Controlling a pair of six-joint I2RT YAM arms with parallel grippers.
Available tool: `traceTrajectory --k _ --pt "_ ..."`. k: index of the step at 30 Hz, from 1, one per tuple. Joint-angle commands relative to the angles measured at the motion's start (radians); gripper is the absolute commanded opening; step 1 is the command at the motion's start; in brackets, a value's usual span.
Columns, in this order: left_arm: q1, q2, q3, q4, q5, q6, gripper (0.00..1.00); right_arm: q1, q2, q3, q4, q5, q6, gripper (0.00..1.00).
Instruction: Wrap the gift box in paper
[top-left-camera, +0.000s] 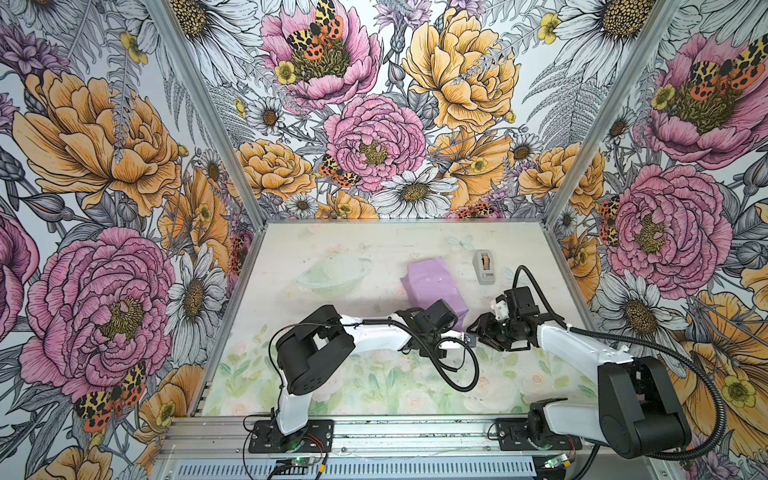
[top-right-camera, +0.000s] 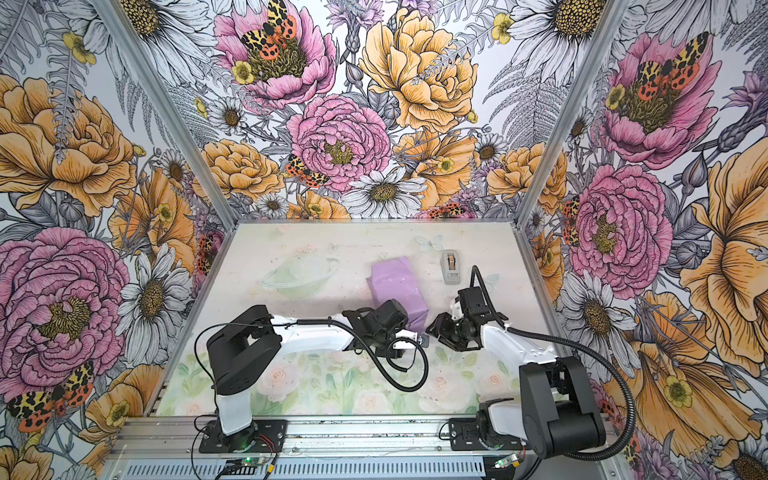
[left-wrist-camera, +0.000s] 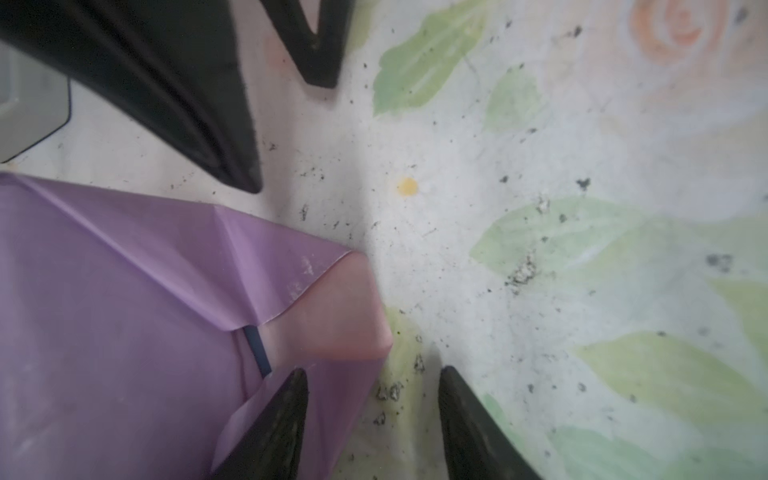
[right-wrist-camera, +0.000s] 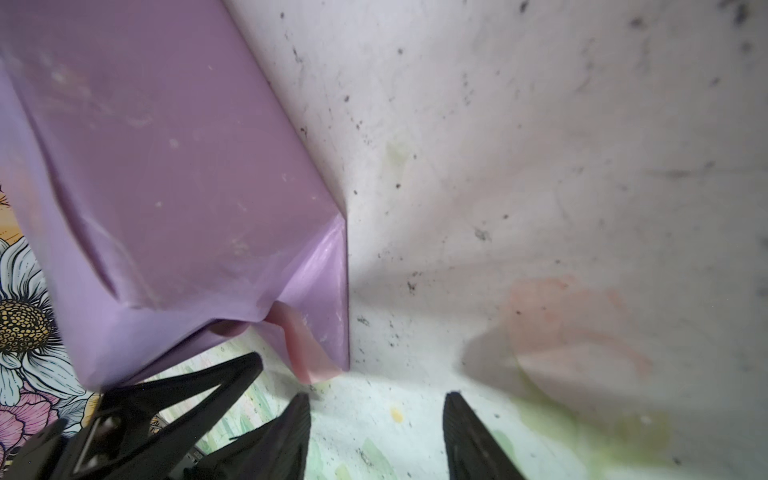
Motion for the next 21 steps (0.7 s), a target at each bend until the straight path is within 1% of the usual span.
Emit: traceTrajectory --k 1,4,8,12,17,21 --pt "-0.011 0.025 0.032 -0.027 -0.039 0.057 0.55 0.004 0.008 0.031 0.001 0.018 -0.009 0.54" --pt "-0.013 0.046 0.04 -0.027 -0.087 0.056 0.54 0.005 0.003 0.032 0.001 0.017 -0.008 0.53" --pt "-0.012 0.066 0.057 -0.021 -0.129 0.053 0.5 0.005 0.002 0.032 0.001 0.018 -0.006 0.53" --pt "-0.012 0.064 0.048 0.027 -0.149 0.043 0.39 0.006 -0.004 0.029 0.001 0.021 -0.005 0.53" --pt "-0.01 0.056 0.037 0.069 -0.146 0.019 0.31 0.006 -0.009 0.023 0.001 0.022 -0.001 0.53" --pt "-0.006 0.057 0.034 0.09 -0.137 -0.006 0.17 0.008 -0.005 0.023 0.002 0.015 -0.001 0.53"
